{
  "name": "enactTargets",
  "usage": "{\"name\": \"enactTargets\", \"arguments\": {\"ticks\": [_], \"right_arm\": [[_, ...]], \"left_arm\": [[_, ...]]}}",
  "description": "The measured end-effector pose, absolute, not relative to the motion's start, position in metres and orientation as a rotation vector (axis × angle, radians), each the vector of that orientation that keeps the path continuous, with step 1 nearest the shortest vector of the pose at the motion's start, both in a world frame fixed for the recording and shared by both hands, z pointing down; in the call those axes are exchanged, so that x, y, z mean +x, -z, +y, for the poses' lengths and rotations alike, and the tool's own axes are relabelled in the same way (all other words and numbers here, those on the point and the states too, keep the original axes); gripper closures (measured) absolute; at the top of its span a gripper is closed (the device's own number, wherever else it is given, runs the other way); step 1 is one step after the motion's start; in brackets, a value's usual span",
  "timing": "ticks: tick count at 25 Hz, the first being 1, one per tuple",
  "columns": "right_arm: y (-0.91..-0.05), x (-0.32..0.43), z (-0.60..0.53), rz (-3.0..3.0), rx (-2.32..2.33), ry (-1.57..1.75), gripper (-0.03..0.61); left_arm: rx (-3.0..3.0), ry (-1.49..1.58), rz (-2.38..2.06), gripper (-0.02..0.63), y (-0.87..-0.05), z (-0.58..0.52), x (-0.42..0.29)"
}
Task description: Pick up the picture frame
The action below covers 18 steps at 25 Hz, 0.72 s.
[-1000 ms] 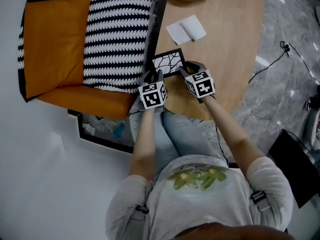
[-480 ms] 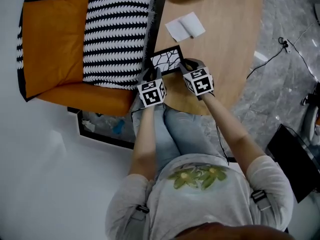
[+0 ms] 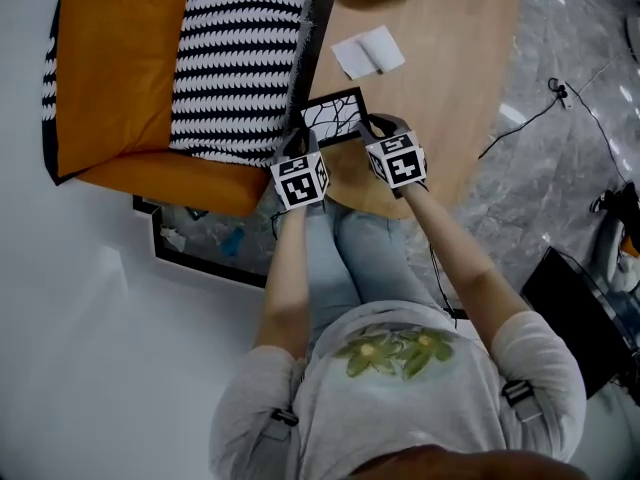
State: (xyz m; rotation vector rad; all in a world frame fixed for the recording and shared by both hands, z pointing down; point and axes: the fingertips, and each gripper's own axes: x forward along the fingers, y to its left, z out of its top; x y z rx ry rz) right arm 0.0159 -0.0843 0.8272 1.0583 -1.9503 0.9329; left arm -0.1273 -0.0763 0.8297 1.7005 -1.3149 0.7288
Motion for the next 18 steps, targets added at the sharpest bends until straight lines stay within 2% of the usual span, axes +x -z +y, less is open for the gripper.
{"name": "enactTargets", "arguments": {"ticks": [18], "right_arm": [[-0.719,0.026,-0.071,-1.951,1.051,-0.903,0.489]], "left_arm": [[1.708,-0.707,-1.311,0.522,-0.719,-0.061,-0.117]]}}
